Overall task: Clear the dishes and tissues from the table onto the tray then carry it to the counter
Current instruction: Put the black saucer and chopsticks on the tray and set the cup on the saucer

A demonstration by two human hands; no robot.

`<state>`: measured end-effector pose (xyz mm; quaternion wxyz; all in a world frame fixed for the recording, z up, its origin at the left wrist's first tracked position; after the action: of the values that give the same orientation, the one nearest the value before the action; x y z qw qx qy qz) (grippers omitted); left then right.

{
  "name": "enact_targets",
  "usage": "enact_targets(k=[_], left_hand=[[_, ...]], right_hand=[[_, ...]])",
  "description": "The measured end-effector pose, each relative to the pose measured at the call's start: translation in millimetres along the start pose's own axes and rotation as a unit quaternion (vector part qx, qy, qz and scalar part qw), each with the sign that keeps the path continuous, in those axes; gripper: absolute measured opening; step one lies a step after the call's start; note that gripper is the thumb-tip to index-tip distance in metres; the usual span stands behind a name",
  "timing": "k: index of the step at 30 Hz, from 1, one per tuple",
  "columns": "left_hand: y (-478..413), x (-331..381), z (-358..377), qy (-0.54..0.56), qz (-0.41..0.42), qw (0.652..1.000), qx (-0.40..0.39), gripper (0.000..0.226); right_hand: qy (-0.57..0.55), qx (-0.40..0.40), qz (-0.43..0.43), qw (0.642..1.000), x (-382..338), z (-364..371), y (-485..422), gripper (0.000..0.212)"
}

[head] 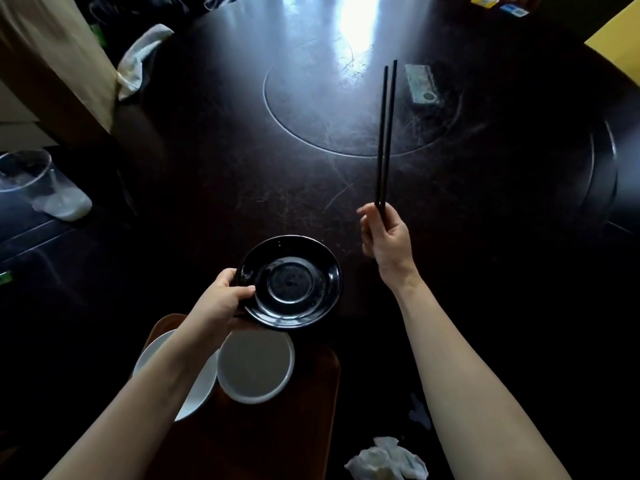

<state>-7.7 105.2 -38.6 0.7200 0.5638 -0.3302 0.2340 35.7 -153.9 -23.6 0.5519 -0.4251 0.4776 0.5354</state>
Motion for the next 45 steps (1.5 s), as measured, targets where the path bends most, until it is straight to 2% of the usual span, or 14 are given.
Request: enact_targets(k=[4, 8, 14, 20, 27, 32, 35, 41, 45], left_hand=[[-1.6, -0.1, 1.2, -0.006, -0.001, 1.000, -0.005, 0.019], [-0.8, -1.6, -0.1, -0.004, -0.003, 1.000, -0.005, 0.019], [3.7, -4.3, -3.3, -0.008, 0.001, 1.000, -0.005, 0.018], [16.1, -7.9, -5.7, -0.003, 0.010, 1.000, 0.000, 0.017], [37.5, -21.9, -5.3, -0.003, 0.025, 1.000, 0.005, 0.023], [55.3, -39.0, -1.6, 0.000, 0.041, 0.999, 0.004, 0.022], [71.4, -49.9, -6.1, 0.018, 0.052, 0.998, 0.009, 0.022], [120.2, -82.5, -41.8, 0.039, 0.055, 0.997, 0.033, 0.024], [149.7, -108.8, -73.2, 0.039, 0.049, 0.996, 0.058, 0.024]], right_hand=[[0.014, 0.049, -0.038, 0.998, -8.7, 0.4, 4.5, 0.036], [0.038, 0.047, -0.060, 0.996, -3.6, 7.1, 12.5, 0.047], [0.063, 0.067, -0.043, 0.995, 18.9, 8.5, 24.3, 0.049], [0.164, 0.092, -0.017, 0.982, 19.9, 8.1, 25.2, 0.040], [0.270, 0.014, 0.049, 0.962, 24.2, 17.3, 71.0, 0.038], [0.295, -0.005, 0.091, 0.951, 23.8, 20.9, 109.8, 0.034], [0.308, -0.018, 0.106, 0.945, 24.9, 24.6, 134.2, 0.041], [0.294, -0.069, 0.103, 0.948, 43.7, 49.6, 190.9, 0.037], [0.345, -0.117, 0.047, 0.930, 59.3, 78.1, 226.2, 0.042]])
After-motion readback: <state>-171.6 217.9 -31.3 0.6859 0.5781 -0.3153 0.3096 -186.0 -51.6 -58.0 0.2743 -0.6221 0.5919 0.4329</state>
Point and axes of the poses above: each hand's wrist, its own y-axis away from the middle knuckle, its own z-axis out of the palm, x = y × z, the point moved 7 cm from there along -y, towards the middle knuckle, and after that the axes turned 13 degrees about -x, right-handed, at the moved point
